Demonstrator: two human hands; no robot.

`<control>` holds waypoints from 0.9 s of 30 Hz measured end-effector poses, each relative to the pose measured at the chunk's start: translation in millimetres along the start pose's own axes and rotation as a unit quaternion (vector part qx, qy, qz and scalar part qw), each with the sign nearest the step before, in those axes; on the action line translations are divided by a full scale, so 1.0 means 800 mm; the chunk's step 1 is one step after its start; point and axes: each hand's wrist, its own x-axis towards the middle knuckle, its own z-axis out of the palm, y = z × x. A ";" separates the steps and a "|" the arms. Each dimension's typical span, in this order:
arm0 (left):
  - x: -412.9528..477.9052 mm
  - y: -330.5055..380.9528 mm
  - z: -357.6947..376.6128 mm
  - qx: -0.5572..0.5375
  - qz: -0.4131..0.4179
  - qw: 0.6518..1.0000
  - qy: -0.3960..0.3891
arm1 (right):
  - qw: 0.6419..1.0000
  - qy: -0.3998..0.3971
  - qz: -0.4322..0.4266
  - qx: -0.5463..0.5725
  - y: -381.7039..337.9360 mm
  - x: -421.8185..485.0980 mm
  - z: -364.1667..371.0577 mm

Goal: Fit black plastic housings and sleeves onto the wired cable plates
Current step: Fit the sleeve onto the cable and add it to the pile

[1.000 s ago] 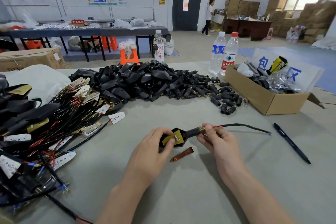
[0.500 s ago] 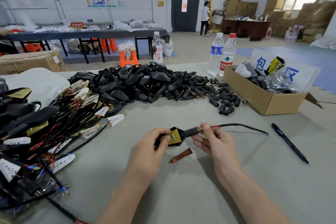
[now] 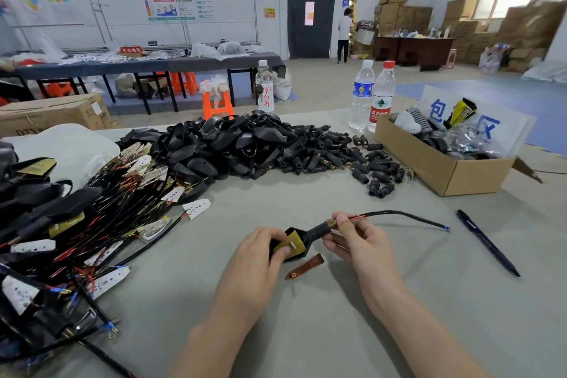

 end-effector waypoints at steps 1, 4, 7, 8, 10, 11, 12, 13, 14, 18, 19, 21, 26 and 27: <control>0.000 -0.001 0.001 -0.003 -0.001 1.000 0.004 | 1.000 -0.003 0.000 0.002 0.000 0.000 0.000; -0.001 -0.006 0.004 -0.015 -0.003 1.000 0.014 | 1.000 -0.021 0.003 0.004 0.001 -0.001 0.001; 0.001 -0.008 0.005 -0.069 -0.015 0.997 0.008 | 0.999 -0.037 0.014 0.004 0.000 -0.001 0.001; 0.001 -0.007 0.005 -0.097 -0.026 0.995 0.006 | 0.999 -0.046 0.018 0.003 -0.001 -0.001 0.001; 0.001 -0.004 0.003 -0.137 -0.047 0.989 0.006 | 0.997 -0.077 0.028 -0.004 -0.001 -0.004 0.003; 0.001 -0.004 0.003 -0.146 -0.053 0.988 0.007 | 0.994 -0.102 0.034 -0.012 0.000 -0.005 0.004; 0.002 -0.004 0.003 -0.149 -0.058 0.987 0.007 | 0.990 -0.132 0.039 -0.022 0.002 -0.008 0.004; 0.002 -0.004 0.004 -0.151 -0.061 0.987 0.008 | 0.986 -0.157 0.040 -0.030 0.003 -0.010 0.005; 0.003 -0.004 0.006 -0.152 -0.062 0.986 0.013 | 0.984 -0.173 0.038 -0.034 0.003 -0.011 0.005; 0.002 0.001 0.005 -0.117 -0.024 0.992 0.051 | 0.987 -0.154 0.037 -0.020 0.001 -0.012 0.007; 0.000 0.002 0.004 -0.099 0.001 0.993 0.058 | 0.989 -0.141 0.039 -0.014 0.001 -0.012 0.008; -0.002 0.003 0.001 -0.042 0.062 0.994 0.074 | 0.992 -0.121 0.047 0.006 0.001 -0.011 0.008; 0.000 0.008 -0.005 0.005 0.141 0.986 0.089 | 0.986 -0.125 0.066 0.085 -0.004 -0.011 0.005; -0.001 0.009 -0.006 -0.015 0.142 0.986 0.080 | 0.985 -0.126 0.066 0.092 -0.005 -0.012 0.004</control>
